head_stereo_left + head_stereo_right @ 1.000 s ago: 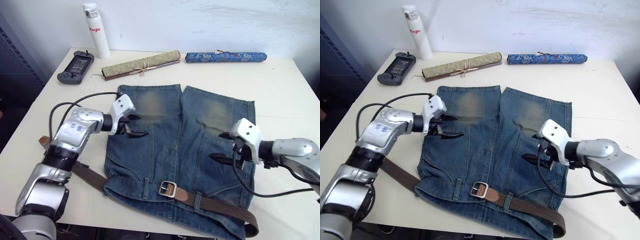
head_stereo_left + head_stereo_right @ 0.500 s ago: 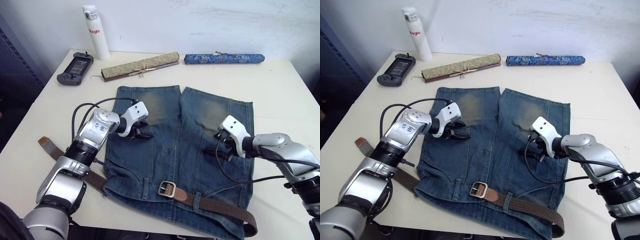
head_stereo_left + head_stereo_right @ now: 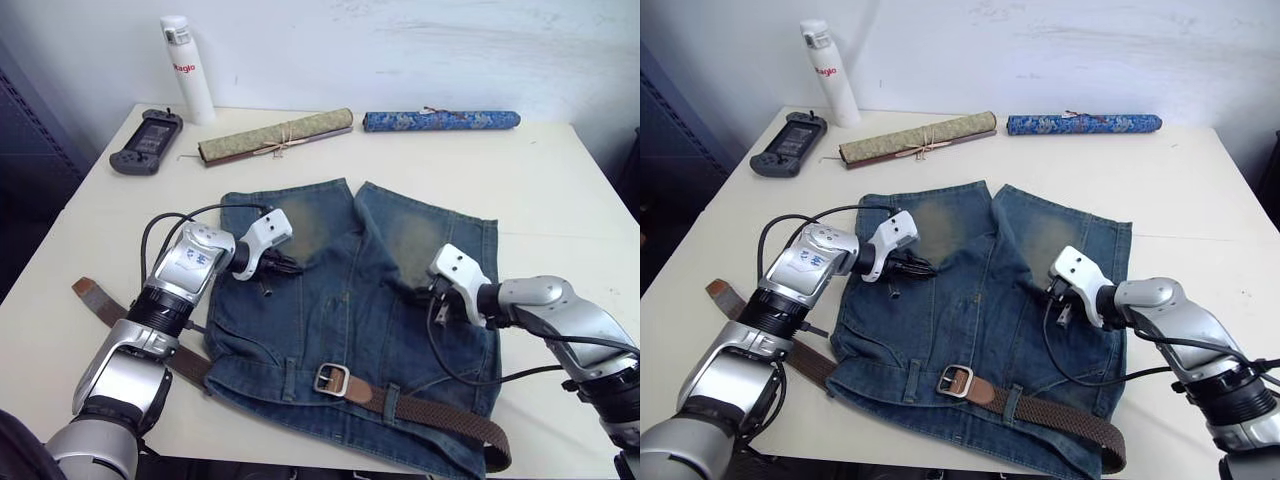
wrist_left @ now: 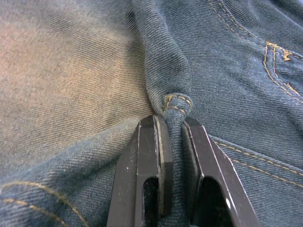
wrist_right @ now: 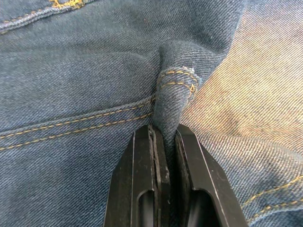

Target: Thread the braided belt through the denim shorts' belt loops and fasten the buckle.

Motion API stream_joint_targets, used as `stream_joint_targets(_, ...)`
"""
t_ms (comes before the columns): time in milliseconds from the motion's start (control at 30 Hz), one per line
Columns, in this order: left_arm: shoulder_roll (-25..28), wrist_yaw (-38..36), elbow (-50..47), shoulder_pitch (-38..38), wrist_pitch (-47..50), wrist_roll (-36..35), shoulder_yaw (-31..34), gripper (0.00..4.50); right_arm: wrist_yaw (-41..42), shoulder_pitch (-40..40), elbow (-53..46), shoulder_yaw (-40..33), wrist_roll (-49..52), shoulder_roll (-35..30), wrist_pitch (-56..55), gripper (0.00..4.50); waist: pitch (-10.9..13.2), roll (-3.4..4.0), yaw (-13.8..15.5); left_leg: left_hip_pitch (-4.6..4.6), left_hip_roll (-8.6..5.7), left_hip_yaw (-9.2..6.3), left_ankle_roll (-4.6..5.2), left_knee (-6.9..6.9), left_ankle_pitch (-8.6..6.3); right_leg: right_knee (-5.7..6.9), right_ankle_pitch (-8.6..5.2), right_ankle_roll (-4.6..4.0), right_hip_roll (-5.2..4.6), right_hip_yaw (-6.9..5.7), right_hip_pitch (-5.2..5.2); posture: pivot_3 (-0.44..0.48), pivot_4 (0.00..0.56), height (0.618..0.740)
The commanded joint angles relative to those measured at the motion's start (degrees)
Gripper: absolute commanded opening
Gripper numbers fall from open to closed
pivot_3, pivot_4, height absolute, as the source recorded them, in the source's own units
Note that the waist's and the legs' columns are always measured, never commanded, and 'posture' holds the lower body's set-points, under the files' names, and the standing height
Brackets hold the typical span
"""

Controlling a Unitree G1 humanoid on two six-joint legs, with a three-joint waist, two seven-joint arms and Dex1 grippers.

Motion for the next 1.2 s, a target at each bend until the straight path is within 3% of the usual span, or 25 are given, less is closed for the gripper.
stream_joint_targets(33, -1.82, 4.65, 2.15, -5.0, 0.2, -0.59, 4.67, 0.02, 0.0, -5.93, 2.98, -4.14, -2.55, 0.15, -3.84, 0.0, 0.01, 0.01, 0.0, -0.04, 0.0, 0.0, -0.01, 0.0, 0.0, 0.02, 0.0, 0.0, 0.0, 0.0, -0.04, 0.0, 0.15, 0.686)
stream_joint_targets(200, -5.7, 11.3, 11.12, -12.09, -1.17, 0.3, 7.96, 0.02, -0.42, -15.29, 18.31, -2.47, -9.64, 2.91, -14.3, 0.0, 0.04, -0.03, 0.09, -0.33, -0.04, 0.02, 0.03, 0.06, 0.06, 0.1, 0.01, 0.02, 0.0, -0.04, -0.33, 0.0, 0.15, 0.686)
stream_joint_targets(467, -12.23, 20.9, 33.55, -21.03, -18.51, 4.82, 8.57, 0.02, -1.53, -31.18, 52.4, 2.13, -22.25, 10.1, -35.83, 0.0, 0.09, -0.08, -0.09, -0.88, -0.12, 0.15, 0.14, 0.04, 0.34, 0.41, 0.03, 0.04, -0.03, -0.11, -0.91, 0.0, 0.15, 0.686)
stream_joint_targets(733, -13.61, 21.6, 42.0, -21.75, -23.4, 7.5, 8.23, 0.02, -1.9, -33.68, 61.95, 0.88, -26.14, 12.76, -43.32, 0.0, 0.09, -0.08, -0.35, -0.91, -0.12, 0.13, 0.12, 0.02, 0.34, 0.47, 0.03, 0.04, -0.02, -0.13, -0.93, 0.0, 0.15, 0.686)
stream_joint_targets(767, -13.31, 20.51, 41.63, -21.8, -22.87, 6.85, 8.92, 1.05, -1.87, -33.55, 61.61, 0.52, -26.3, 12.39, -43.87, 0.91, 0.09, -0.08, -0.36, -0.91, -0.12, 0.14, 0.11, 0.02, 0.35, 0.5, 0.03, 0.04, -0.02, -0.12, -0.94, 0.0, 0.15, 0.686)
stream_joint_targets(800, -13.11, 19.86, 41.38, -21.86, -22.47, 6.38, 9.43, 1.08, -1.8, -33.48, 61.37, 0.34, -26.46, 12.11, -44.26, 1.0, 0.09, -0.08, -0.38, -0.91, -0.12, 0.14, 0.11, 0.03, 0.35, 0.52, 0.03, 0.04, -0.02, -0.12, -0.94, 0.0, 0.15, 0.686)
stream_joint_targets(867, -12.22, 18.28, 39.69, -21.82, -21.08, 5.38, 10.41, 2.15, -0.46, -33.25, 59.62, -0.32, -26.01, 11.06, -44.14, 2.13, 0.09, -0.07, -0.44, -0.92, -0.12, 0.14, 0.1, 0.03, 0.35, 0.52, 0.03, 0.04, -0.02, -0.12, -0.97, 0.0, 0.15, 0.686)
stream_joint_targets(1000, -8.0, 12.79, 30.18, -20.14, -13.19, 2.57, 12.73, 3.42, 5.59, -31.72, 50.51, -3.42, -22.43, 8.06, -39.21, 3.54, 0.12, -0.03, -0.8, -0.98, -0.12, 0.14, 0.08, 0.03, 0.35, 0.55, 0.02, 0.04, -0.02, -0.1, -1.03, 0.0, 0.15, 0.686)
stream_joint_targets(1067, -5.11, 10.36, 22.69, -17.94, -6.69, 0.5, 14.12, 4.33, 9.77, -29.18, 42.26, -4.94, -19.32, 6.68, -34.45, 4.47, 0.12, -0.02, -1.07, -1.0, -0.11, 0.12, 0.06, 0.02, 0.36, 0.56, 0.02, 0.04, 0.0, -0.09, -1.07, 0.0, 0.15, 0.686)
stream_joint_targets(1200, 0.73, 7.15, 6.84, -11.52, 5.91, -3.35, 15.99, 4.43, 13.9, -23.13, 24.41, -6.91, -13.19, 5.84, -23.17, 4.49, 0.14, 0.0, -1.74, -0.92, -0.07, 0.11, 0.03, -0.04, 0.34, 0.55, 0.01, 0.02, 0.03, -0.03, -1.04, 0.0, 0.15, 0.686)
